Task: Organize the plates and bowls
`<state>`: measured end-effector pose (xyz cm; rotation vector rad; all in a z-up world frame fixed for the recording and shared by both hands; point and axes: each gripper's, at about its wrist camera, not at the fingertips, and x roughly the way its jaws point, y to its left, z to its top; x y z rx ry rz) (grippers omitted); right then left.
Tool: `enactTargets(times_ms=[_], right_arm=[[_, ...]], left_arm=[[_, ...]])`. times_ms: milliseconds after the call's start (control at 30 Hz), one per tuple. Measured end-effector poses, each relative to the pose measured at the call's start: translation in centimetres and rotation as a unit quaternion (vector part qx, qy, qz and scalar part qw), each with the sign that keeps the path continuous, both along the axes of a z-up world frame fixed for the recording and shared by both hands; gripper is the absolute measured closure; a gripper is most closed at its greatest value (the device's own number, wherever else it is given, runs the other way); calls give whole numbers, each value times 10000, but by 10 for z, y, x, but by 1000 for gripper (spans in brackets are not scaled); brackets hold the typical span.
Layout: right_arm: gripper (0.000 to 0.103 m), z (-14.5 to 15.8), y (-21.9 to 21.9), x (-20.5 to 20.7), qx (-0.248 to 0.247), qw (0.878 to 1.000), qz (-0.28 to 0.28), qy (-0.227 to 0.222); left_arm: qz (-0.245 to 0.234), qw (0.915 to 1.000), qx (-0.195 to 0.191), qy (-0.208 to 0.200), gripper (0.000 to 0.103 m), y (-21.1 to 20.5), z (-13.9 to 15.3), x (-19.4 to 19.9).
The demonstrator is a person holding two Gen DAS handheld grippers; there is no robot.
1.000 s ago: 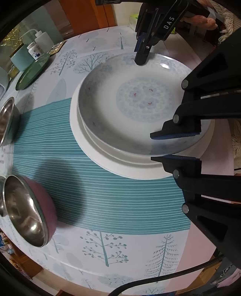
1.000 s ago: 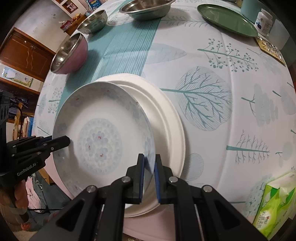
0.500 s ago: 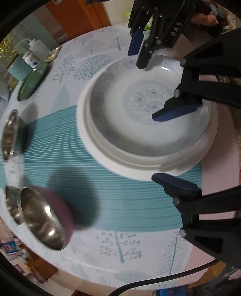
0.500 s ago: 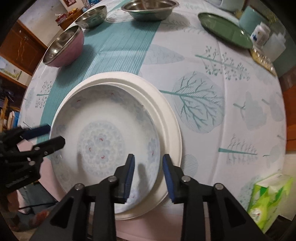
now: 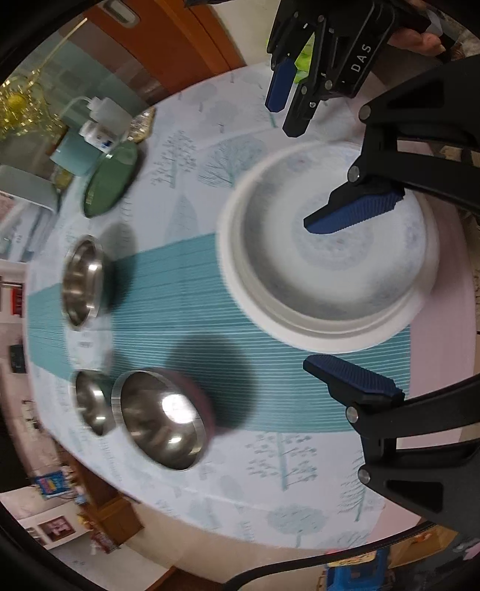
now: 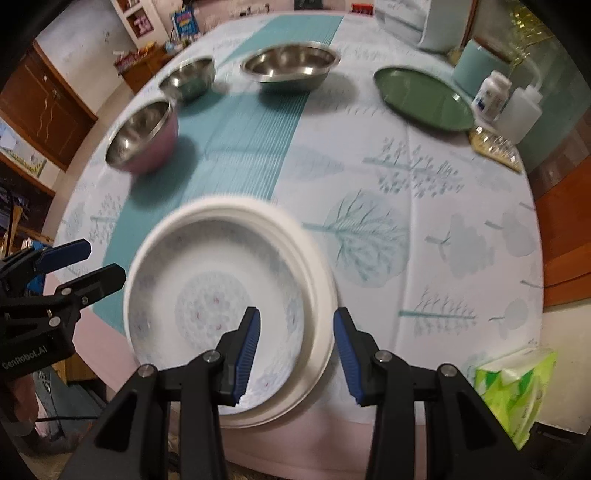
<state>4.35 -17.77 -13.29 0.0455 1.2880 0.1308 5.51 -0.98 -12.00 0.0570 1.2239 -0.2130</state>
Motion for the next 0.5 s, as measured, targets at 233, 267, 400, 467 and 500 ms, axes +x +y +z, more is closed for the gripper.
enactTargets(times_ms=[233,267,400,467,500], right_arm=[[61,42,-28,14,88,9965,-286,-784],[61,48,-35,17,103,9948,-350,-949],[62,61,-56,34,197,9915,-394,-1222],[61,62,-68,47,191,9917,-452,-1187],[62,61,-76,57,172,9918,-509,-1161]], left_arm=[[-180,9972,9,-720,28,-33,46,19],[-219,9965,18,-810,28,-40,51,24],[-457,9936,155,-1023,28,-72,64,48],[-520,9925,226,-1082,28,-90,67,64],[-532,9924,246,-1084,28,-96,67,71]])
